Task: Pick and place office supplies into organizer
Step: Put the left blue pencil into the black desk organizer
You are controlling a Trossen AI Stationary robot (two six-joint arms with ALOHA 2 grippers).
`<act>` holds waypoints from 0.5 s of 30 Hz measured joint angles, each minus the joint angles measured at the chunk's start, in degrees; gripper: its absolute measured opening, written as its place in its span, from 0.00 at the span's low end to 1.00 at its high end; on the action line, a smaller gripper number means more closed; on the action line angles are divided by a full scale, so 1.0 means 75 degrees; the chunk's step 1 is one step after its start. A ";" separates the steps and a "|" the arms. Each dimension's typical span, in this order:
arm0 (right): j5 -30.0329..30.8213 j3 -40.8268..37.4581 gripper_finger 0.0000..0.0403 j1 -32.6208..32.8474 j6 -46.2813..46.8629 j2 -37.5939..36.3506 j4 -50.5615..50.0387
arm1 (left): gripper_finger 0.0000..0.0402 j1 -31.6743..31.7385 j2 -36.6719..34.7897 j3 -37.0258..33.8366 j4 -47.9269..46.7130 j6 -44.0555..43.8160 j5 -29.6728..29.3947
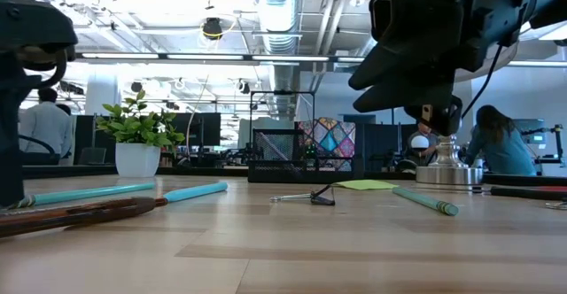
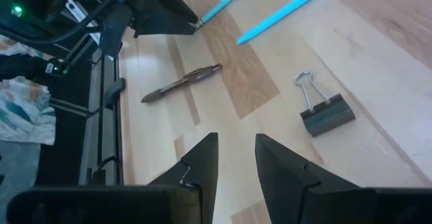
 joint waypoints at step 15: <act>0.0000 0.0000 0.23 -0.0003 -0.0093 0.0000 0.0000 | 0.27 0.0574 -0.0047 -0.0226 -0.0194 0.0336 0.0887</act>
